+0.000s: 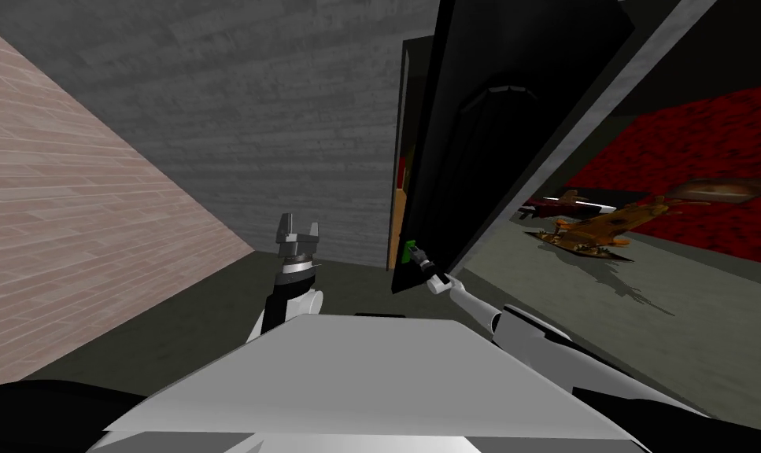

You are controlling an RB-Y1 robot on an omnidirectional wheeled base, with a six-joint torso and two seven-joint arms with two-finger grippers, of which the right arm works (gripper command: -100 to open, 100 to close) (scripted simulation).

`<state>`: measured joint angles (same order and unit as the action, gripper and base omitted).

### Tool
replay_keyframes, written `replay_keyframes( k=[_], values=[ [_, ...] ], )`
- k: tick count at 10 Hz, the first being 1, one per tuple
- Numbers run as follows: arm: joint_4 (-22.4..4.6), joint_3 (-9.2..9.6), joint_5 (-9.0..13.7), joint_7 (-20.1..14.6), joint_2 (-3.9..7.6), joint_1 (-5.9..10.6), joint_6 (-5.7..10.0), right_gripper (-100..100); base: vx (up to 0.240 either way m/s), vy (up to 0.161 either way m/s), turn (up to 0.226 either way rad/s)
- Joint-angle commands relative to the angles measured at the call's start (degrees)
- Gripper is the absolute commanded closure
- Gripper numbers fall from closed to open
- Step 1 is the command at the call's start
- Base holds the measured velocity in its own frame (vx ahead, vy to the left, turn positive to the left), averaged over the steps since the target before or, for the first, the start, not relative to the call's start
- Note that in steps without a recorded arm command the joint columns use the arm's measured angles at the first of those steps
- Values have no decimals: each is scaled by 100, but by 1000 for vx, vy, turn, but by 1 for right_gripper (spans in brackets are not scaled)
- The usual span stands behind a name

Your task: Pull the door open

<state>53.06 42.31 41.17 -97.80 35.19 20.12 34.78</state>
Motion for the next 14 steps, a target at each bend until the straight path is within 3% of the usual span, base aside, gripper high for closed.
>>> replay_keyframes(
  k=[1, 2, 8, 10, 11, 14],
  values=[
    [90, 163, -38, -123, 83, 7, 81, 100, -150, -164, 32],
    [121, 80, -13, -36, 63, -37, 11, 100, -72, -75, 27],
    [157, 753, -248, -759, 601, -14, 628, 100, -195, -160, 131],
    [162, 900, -301, -924, 726, -4, 771, 100, -196, -147, 90],
    [137, 867, -290, -871, 680, 0, 706, 100, -84, -61, 16],
    [155, 1155, -368, -1113, 927, -32, 1061, 100, -143, -162, 136]
  ],
)
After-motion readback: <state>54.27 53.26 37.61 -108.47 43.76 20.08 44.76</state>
